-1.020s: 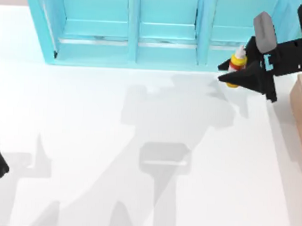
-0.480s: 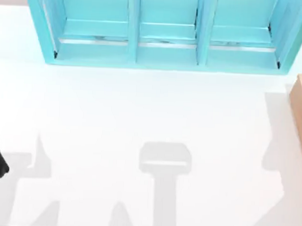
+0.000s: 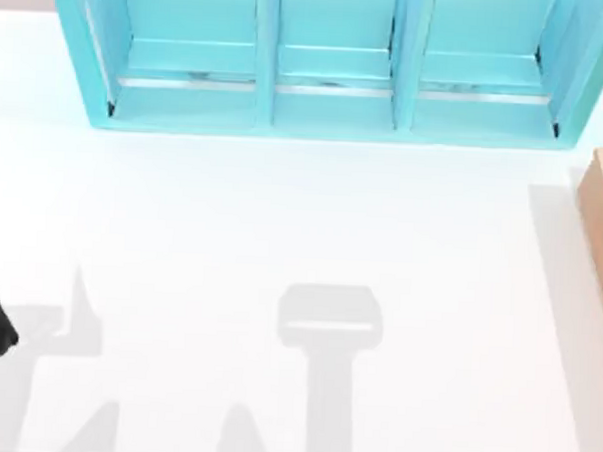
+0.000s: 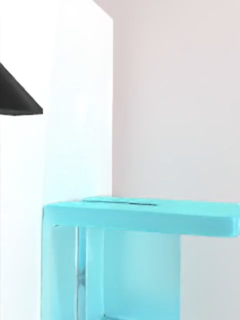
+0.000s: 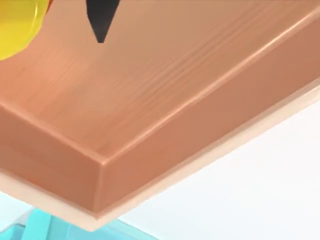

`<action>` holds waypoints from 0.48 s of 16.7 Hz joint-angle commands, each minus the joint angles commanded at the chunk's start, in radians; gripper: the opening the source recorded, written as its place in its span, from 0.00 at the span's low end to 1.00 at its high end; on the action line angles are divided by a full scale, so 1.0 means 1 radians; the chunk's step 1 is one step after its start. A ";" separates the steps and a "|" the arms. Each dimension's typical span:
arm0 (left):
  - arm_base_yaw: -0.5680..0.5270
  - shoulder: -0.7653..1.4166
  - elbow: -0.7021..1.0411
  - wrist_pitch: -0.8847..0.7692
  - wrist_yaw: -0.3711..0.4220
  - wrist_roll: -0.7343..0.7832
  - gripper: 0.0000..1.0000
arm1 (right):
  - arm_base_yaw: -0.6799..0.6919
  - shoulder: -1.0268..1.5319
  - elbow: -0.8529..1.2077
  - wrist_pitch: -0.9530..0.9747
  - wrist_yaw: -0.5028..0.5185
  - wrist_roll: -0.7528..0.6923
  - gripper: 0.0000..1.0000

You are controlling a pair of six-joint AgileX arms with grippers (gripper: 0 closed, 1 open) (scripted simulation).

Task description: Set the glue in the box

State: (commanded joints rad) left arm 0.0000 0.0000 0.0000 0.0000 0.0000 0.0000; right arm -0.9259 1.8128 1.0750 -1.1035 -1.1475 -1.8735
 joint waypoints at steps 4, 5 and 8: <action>0.000 0.000 0.000 0.000 0.000 0.000 1.00 | 0.002 0.004 0.002 0.001 0.001 0.001 0.00; 0.000 0.000 0.000 0.000 0.000 0.000 1.00 | 0.003 0.004 0.001 0.003 0.001 0.003 0.00; 0.000 0.000 0.000 0.000 0.000 0.000 1.00 | 0.019 0.000 -0.019 0.066 0.001 0.050 0.00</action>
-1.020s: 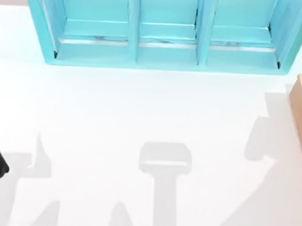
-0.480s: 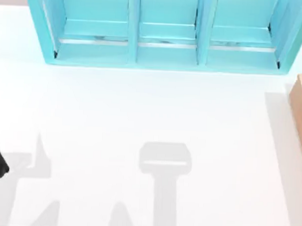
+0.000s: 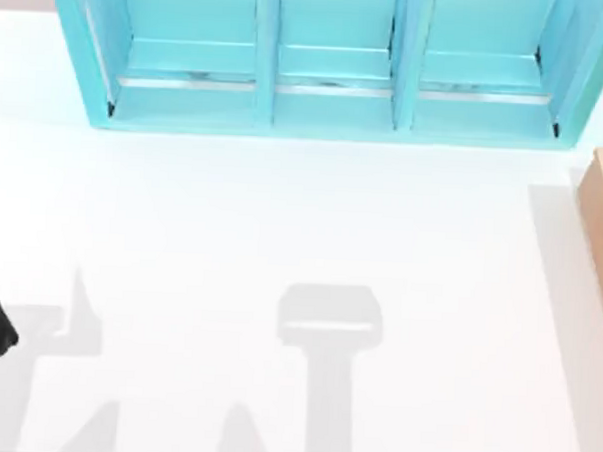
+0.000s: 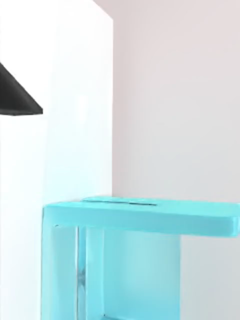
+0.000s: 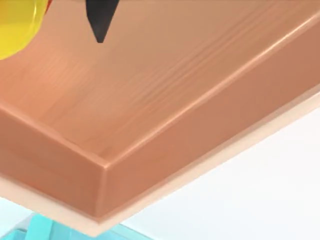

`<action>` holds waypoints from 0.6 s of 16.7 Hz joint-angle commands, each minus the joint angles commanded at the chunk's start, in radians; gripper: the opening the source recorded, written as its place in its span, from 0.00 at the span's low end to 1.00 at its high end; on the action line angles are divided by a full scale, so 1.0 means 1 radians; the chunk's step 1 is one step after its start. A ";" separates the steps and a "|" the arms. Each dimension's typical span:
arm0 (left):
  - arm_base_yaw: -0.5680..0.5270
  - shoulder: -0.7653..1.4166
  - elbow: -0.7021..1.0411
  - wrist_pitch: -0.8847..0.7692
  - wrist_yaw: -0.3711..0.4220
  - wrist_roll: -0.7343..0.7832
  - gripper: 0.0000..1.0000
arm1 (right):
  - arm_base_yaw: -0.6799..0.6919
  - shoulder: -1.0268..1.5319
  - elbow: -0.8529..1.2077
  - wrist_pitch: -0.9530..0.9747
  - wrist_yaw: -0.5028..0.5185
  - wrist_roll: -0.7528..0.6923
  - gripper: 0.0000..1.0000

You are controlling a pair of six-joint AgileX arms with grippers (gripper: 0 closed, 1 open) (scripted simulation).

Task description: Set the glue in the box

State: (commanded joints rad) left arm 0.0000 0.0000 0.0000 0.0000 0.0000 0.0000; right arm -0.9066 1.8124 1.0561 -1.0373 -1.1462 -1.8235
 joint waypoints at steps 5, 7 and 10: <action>0.000 0.000 0.000 0.000 0.000 0.000 1.00 | 0.066 -0.012 -0.075 0.231 -0.002 0.174 0.00; 0.000 0.000 0.000 0.000 0.000 0.000 1.00 | 0.097 -0.016 -0.110 0.335 -0.004 0.253 0.00; 0.000 0.000 0.000 0.000 0.000 0.000 1.00 | 0.137 -0.018 -0.156 0.467 -0.008 0.356 0.00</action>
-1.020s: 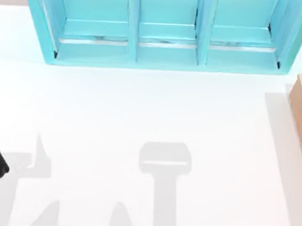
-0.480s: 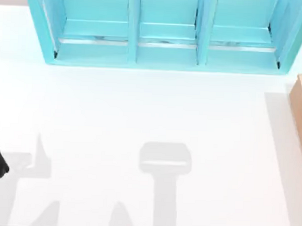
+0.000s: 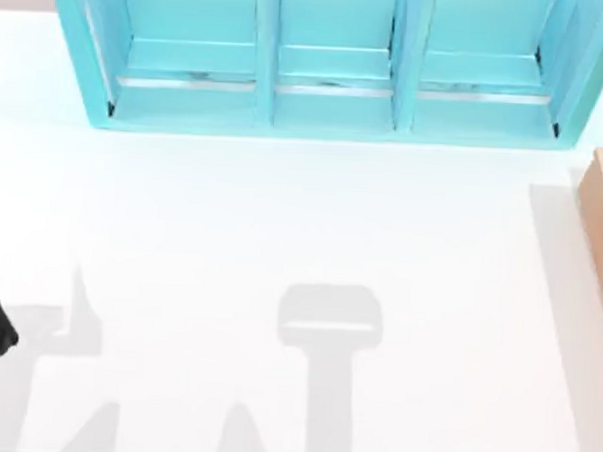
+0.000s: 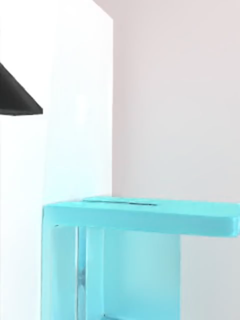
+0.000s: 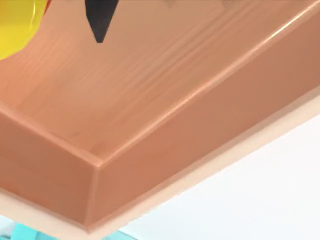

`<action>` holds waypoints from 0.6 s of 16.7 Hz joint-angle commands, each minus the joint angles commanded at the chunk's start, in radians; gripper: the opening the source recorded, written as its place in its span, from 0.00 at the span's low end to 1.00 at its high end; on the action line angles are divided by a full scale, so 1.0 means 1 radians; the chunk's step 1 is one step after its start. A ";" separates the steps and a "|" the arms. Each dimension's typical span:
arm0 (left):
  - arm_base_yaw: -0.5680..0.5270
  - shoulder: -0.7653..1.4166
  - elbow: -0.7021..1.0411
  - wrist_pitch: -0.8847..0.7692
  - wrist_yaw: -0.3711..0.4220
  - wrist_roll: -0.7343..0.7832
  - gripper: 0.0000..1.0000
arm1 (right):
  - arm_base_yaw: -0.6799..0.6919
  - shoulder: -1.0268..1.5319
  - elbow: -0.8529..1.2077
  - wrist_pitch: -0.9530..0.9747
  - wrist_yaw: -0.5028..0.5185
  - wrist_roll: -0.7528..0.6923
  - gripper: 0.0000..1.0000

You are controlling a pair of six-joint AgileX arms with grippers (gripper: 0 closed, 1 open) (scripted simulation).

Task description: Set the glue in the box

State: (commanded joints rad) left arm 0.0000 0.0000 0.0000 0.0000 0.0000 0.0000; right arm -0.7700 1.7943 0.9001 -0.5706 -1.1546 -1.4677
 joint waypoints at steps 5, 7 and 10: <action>0.000 0.000 0.000 0.000 0.000 0.000 1.00 | 0.023 0.000 -0.026 0.073 -0.004 0.057 0.00; 0.000 0.000 0.000 0.000 0.000 0.000 1.00 | 0.023 0.000 -0.026 0.073 -0.004 0.057 0.00; 0.000 0.000 0.000 0.000 0.000 0.000 1.00 | 0.023 0.000 -0.026 0.073 -0.004 0.057 0.23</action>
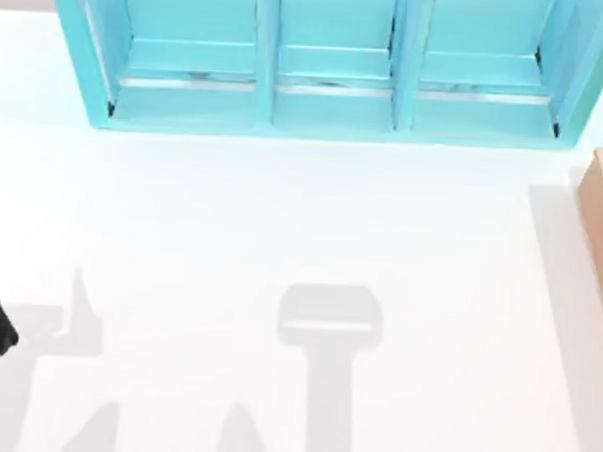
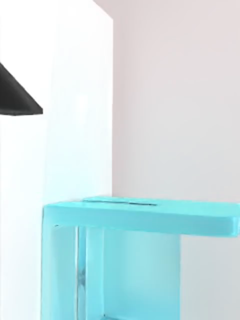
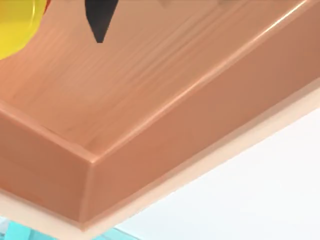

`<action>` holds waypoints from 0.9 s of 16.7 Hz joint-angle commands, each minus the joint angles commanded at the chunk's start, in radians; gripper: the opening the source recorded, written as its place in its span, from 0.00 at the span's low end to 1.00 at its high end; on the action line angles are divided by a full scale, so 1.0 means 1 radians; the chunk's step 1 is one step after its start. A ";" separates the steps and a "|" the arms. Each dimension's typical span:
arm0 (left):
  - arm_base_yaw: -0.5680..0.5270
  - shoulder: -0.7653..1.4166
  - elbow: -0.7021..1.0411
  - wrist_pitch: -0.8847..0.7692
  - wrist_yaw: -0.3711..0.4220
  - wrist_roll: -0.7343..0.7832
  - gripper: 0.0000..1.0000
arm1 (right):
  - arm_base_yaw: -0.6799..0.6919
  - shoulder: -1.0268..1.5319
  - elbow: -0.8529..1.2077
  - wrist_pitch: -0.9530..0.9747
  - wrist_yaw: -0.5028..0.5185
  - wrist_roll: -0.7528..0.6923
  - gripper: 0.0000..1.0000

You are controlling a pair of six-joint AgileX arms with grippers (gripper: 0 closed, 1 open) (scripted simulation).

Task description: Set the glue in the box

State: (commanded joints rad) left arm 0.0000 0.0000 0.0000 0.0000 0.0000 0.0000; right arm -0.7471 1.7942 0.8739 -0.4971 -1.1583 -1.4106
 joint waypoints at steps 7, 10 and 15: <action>0.000 0.000 0.000 0.000 0.000 0.000 1.00 | 0.000 0.000 0.000 0.000 0.000 0.000 0.75; 0.000 0.000 0.000 0.000 0.000 0.000 1.00 | 0.000 0.000 0.000 0.000 0.000 0.000 0.98; 0.000 0.000 0.000 0.000 0.000 0.000 1.00 | 0.000 0.000 0.000 0.000 0.000 0.000 1.00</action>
State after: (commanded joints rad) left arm 0.0000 0.0000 0.0000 0.0000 0.0000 0.0000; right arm -0.7471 1.7942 0.8739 -0.4971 -1.1583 -1.4106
